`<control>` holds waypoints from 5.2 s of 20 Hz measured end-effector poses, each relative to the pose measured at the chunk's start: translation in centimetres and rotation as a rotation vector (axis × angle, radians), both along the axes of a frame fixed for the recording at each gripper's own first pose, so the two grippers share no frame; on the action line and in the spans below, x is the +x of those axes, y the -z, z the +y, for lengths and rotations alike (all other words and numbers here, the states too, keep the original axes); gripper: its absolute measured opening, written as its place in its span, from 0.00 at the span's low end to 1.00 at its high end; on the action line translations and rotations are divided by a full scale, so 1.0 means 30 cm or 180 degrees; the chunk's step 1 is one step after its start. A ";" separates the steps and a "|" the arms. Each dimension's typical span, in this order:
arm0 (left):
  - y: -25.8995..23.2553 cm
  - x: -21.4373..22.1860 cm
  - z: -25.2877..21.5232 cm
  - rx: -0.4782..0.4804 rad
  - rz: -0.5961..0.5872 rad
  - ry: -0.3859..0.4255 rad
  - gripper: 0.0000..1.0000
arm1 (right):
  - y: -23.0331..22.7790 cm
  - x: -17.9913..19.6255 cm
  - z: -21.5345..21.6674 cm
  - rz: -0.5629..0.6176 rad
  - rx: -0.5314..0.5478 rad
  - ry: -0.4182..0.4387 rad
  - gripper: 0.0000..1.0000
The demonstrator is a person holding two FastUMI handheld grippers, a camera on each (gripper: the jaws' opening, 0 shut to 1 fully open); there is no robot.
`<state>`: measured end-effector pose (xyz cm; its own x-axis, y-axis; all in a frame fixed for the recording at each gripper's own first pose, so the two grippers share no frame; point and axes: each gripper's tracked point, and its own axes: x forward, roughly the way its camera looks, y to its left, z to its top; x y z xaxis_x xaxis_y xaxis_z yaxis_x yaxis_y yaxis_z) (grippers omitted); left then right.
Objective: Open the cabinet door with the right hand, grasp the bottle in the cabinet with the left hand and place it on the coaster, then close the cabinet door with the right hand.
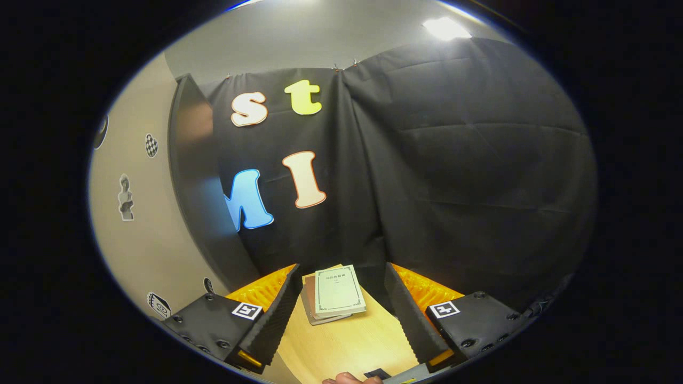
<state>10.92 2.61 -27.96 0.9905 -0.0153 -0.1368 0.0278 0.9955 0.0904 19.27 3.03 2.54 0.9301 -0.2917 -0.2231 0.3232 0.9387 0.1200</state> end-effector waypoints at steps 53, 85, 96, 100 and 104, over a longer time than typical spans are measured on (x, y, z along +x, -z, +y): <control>-0.716 -0.448 -0.382 -0.0146 -0.0223 0.0000 0.82 | 0.010 -0.232 0.017 -0.0534 0.0051 -0.0366 0.98; -0.962 -0.288 -0.201 -0.0180 -0.0130 0.0187 0.83 | -0.087 -0.304 0.572 -0.0398 -0.0534 -0.1367 0.94; -0.874 -0.204 0.010 -0.0107 -0.0042 0.0312 0.84 | -0.050 -0.265 1.025 -0.0512 -0.0376 -0.1774 0.95; -0.869 -0.181 0.118 -0.0137 -0.0046 0.0260 0.84 | -0.028 -0.210 1.173 -0.0509 -0.0333 -0.1968 0.94; -0.860 -0.170 0.190 -0.0184 -0.0019 0.0210 0.83 | -0.013 -0.121 1.333 -0.0491 -0.0089 -0.2211 0.89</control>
<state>5.84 8.32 -2.15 0.9879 -0.0882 -0.1278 0.0932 0.9951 0.0334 15.64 43.03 2.92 0.9234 0.3765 -0.0751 -0.3698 0.9248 0.0889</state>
